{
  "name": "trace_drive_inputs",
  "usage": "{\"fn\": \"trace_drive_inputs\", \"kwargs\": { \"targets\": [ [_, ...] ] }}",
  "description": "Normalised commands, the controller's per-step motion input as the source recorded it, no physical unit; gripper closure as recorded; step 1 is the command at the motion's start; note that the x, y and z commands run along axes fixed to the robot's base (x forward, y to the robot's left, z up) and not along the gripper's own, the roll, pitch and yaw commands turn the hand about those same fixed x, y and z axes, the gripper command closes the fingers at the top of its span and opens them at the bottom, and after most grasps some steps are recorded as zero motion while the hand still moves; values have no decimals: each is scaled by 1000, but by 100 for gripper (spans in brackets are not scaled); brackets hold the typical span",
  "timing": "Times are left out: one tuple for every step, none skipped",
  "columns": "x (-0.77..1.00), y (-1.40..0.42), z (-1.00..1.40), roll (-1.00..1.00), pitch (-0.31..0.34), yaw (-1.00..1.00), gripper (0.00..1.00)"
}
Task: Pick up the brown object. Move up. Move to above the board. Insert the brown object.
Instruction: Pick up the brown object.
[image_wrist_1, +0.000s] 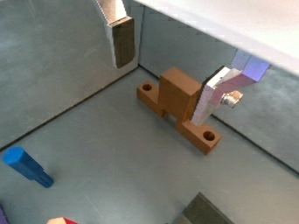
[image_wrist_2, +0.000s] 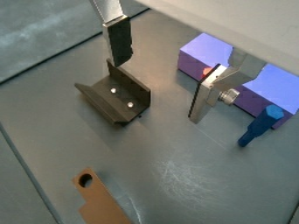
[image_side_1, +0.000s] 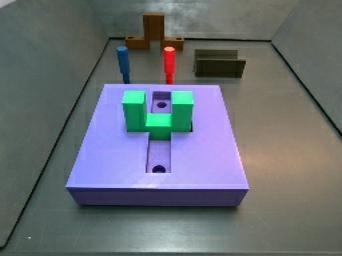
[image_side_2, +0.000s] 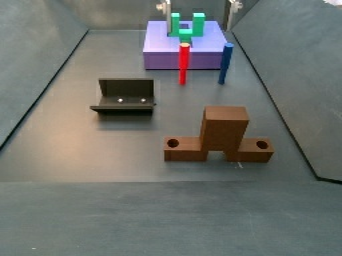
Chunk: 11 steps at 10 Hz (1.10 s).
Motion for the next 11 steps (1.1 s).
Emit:
{"fn": "trace_drive_inputs", "kwargs": {
  "targets": [
    [0, 0, 0, -6, 0, 0, 0],
    [0, 31, 0, 0, 0, 0, 0],
    [0, 229, -194, -27, 0, -29, 0],
    [-237, 323, -289, -86, -64, -126, 0],
    [-197, 249, -286, -64, -69, -126, 0],
    [-114, 363, -260, 0, -33, -143, 0],
    [-74, 549, -263, 0, -13, -229, 0],
    [-97, 643, -266, 9, -16, -269, 0],
    [-77, 680, -280, 14, -14, -266, 0],
    [-46, 640, -291, 50, -21, -246, 0],
    [-103, 634, -314, 53, -31, -246, 0]
  ]
}}
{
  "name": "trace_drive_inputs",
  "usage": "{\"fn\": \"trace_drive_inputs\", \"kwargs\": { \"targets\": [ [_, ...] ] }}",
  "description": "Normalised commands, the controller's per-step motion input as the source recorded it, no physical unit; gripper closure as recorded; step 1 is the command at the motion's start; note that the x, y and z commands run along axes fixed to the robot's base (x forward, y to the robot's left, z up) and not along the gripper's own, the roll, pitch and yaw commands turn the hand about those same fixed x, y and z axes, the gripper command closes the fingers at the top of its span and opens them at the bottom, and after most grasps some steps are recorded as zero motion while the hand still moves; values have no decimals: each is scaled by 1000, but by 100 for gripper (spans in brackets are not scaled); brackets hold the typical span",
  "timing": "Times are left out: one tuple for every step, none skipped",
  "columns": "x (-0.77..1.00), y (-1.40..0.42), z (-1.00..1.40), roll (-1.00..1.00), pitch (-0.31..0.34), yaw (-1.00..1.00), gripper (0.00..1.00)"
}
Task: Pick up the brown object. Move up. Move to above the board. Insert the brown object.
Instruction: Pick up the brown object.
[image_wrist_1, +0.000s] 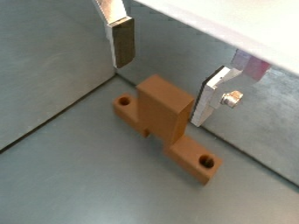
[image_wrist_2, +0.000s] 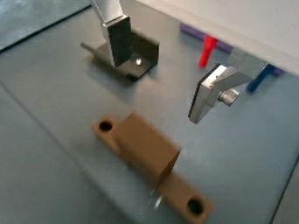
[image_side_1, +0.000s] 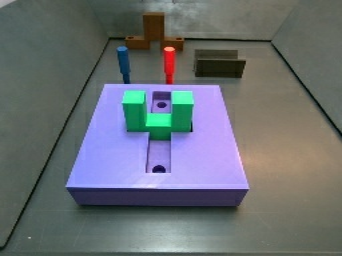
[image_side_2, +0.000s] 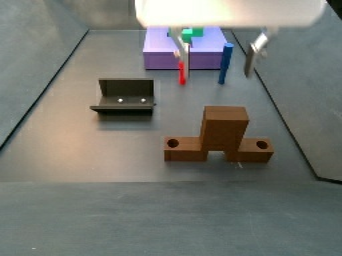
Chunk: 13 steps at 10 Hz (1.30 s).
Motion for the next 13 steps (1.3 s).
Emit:
{"fn": "trace_drive_inputs", "kwargs": {
  "targets": [
    [-134, 569, -323, 49, -31, -223, 0],
    [-11, 403, -263, 0, -26, -106, 0],
    [0, 254, -220, 0, -21, -31, 0],
    [0, 103, -203, -41, -31, 0, 0],
    [-117, 3, -274, -109, -74, 0, 0],
    [-109, 14, -303, -137, -89, 0, 0],
    [-14, 20, -320, -101, -76, 0, 0],
    [0, 51, -369, -36, -63, 0, 0],
    [0, 94, -366, 0, -46, 0, 0],
    [0, 71, -334, 0, -44, 0, 0],
    [0, 3, -291, -1, -31, 0, 0],
    [0, 6, -266, 0, -23, 0, 0],
    [34, 0, -229, 0, -7, 0, 0]
  ]
}}
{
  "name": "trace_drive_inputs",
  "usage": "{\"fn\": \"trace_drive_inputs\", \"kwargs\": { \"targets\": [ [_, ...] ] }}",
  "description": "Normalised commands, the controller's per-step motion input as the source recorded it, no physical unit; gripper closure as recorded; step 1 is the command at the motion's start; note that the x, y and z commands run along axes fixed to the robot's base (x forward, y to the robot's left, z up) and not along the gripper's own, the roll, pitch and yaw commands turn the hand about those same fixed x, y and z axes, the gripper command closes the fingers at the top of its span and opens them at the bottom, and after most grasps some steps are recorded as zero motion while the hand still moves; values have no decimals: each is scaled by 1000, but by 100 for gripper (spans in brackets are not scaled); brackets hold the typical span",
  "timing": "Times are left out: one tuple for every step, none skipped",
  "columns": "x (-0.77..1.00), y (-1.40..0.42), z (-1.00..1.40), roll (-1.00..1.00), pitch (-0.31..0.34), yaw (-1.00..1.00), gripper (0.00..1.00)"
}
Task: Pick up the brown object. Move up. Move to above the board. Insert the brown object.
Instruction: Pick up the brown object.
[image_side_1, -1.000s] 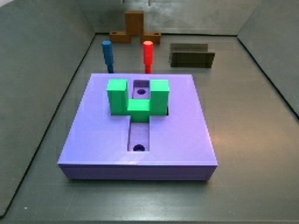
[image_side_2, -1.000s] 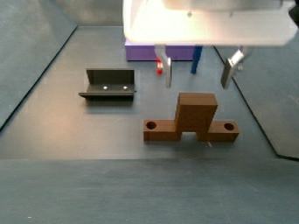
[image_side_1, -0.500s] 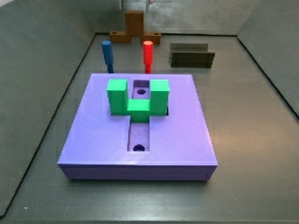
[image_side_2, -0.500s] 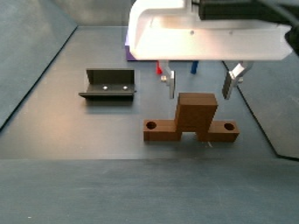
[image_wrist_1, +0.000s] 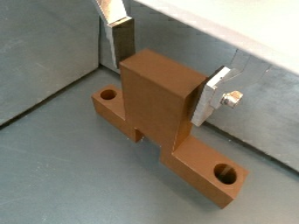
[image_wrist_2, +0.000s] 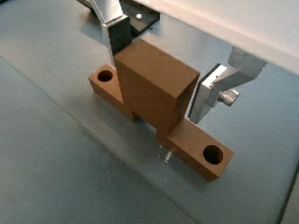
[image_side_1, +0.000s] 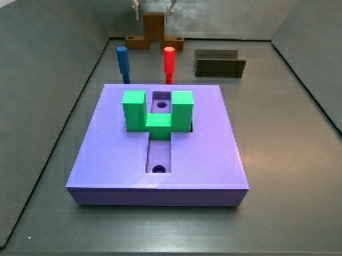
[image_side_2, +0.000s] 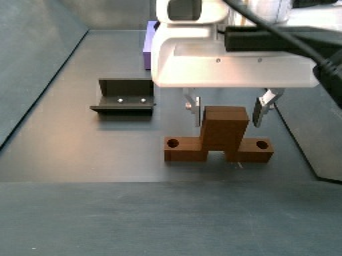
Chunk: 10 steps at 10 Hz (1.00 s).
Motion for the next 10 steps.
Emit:
{"fn": "trace_drive_inputs", "kwargs": {
  "targets": [
    [20, 0, -226, 0, -9, 11, 0],
    [11, 0, -243, 0, -19, 20, 0],
    [0, 0, -277, 0, -37, 14, 0],
    [0, 0, -240, 0, -27, 9, 0],
    [0, 0, 0, 0, 0, 0, 0],
    [0, 0, 0, 0, 0, 0, 100],
    [0, 0, 0, 0, 0, 0, 100],
    [0, 0, 0, 0, 0, 0, 100],
    [0, 0, 0, 0, 0, 0, 100],
    [0, 0, 0, 0, 0, 0, 100]
  ]
}}
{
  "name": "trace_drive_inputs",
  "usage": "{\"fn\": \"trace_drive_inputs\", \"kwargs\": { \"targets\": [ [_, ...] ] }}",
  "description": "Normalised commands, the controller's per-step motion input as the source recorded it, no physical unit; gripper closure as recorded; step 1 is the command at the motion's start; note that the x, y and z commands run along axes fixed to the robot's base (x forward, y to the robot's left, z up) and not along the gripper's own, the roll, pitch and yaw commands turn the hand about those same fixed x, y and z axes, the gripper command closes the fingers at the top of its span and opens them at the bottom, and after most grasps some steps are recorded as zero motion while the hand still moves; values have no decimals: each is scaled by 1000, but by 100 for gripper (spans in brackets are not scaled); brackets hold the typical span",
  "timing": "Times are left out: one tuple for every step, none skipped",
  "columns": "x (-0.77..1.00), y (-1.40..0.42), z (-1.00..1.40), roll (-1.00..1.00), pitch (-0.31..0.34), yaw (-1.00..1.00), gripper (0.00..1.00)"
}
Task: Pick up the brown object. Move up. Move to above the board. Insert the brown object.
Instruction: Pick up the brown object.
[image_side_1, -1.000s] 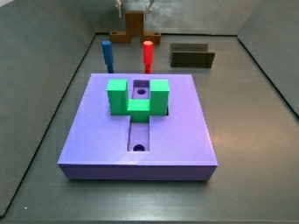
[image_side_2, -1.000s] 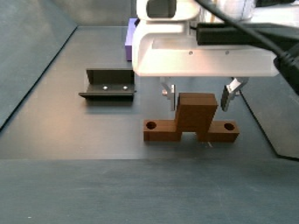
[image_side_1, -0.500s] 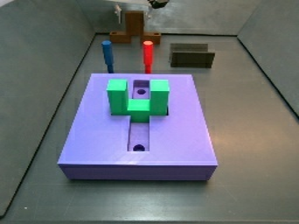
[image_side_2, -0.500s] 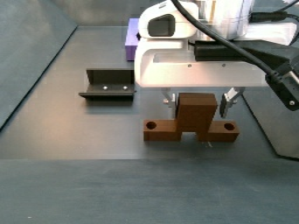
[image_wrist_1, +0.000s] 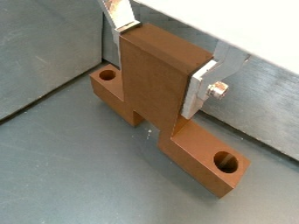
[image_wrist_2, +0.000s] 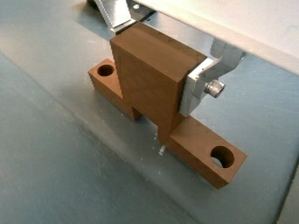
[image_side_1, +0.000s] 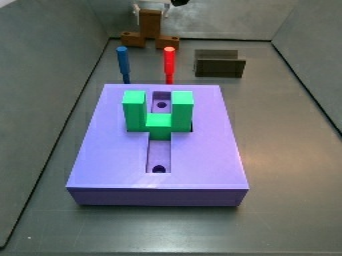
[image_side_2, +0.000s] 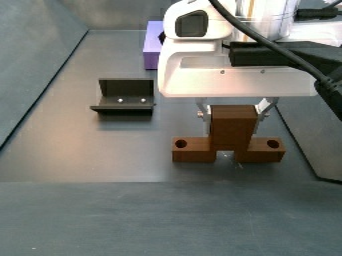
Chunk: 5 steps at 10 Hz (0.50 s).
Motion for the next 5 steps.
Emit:
{"fn": "trace_drive_inputs", "kwargs": {
  "targets": [
    [0, 0, 0, 0, 0, 0, 100],
    [0, 0, 0, 0, 0, 0, 100],
    [0, 0, 0, 0, 0, 0, 100],
    [0, 0, 0, 0, 0, 0, 100],
    [0, 0, 0, 0, 0, 0, 100]
  ]
}}
